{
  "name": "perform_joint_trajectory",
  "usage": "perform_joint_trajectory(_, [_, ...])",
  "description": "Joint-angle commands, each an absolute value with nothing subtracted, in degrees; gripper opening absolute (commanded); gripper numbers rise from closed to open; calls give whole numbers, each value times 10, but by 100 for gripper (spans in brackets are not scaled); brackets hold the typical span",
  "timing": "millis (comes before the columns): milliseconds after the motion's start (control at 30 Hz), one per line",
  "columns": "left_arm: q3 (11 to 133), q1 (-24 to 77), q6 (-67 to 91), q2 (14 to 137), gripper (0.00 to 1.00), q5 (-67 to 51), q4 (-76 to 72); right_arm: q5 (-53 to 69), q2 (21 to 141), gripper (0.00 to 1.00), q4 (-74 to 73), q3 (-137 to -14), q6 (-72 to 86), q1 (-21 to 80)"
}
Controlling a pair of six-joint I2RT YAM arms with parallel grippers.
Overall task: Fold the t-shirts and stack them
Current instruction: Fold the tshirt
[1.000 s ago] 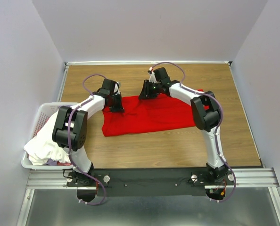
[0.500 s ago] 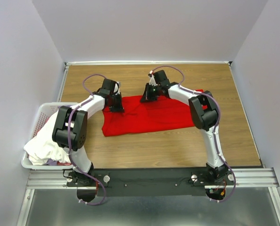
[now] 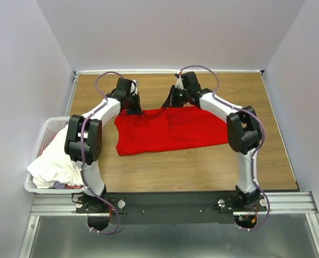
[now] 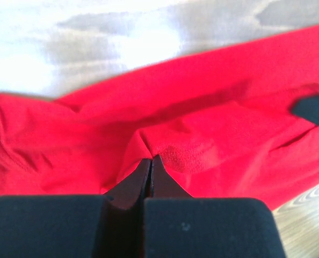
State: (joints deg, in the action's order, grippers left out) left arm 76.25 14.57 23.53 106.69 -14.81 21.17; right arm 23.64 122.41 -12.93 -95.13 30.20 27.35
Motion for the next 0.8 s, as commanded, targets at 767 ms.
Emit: perform_joint_trajectory(767, [696,137,177,1001,0,-205,294,280,1113,1,-128,-760,330,272])
